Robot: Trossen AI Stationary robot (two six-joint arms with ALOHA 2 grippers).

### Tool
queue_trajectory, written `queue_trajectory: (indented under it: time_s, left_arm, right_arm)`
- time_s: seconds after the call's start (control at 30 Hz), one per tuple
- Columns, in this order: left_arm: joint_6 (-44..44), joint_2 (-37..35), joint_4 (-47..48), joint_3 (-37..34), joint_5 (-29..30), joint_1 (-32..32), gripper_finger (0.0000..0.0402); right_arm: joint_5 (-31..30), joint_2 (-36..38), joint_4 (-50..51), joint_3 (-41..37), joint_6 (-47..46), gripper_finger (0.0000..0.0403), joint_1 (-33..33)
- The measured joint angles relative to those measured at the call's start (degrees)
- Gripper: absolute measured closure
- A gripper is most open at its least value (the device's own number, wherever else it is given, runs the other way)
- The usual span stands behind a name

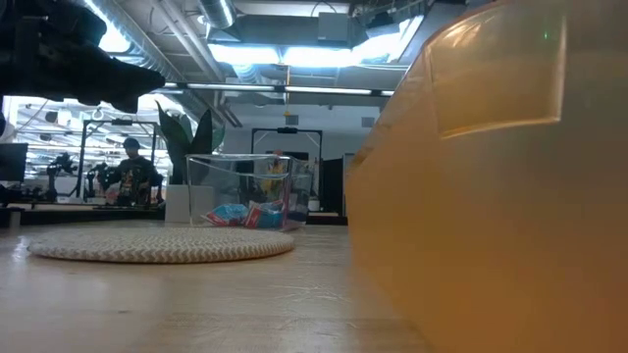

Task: Pick and place Granola Bars by type
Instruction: Put the blue granola bar into the red bin

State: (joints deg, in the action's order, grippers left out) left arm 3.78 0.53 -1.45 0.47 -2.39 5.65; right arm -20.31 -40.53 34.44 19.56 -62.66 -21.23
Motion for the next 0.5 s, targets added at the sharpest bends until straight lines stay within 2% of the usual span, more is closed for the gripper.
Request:
queue_trajectory:
  time_s: [0.5]
  left_arm:
    - [-0.01,-0.01,0.0,0.0,0.0,0.01,0.035]
  right_arm:
    - [0.06,1.75,3.39,10.89,12.48,0.0393,0.02]
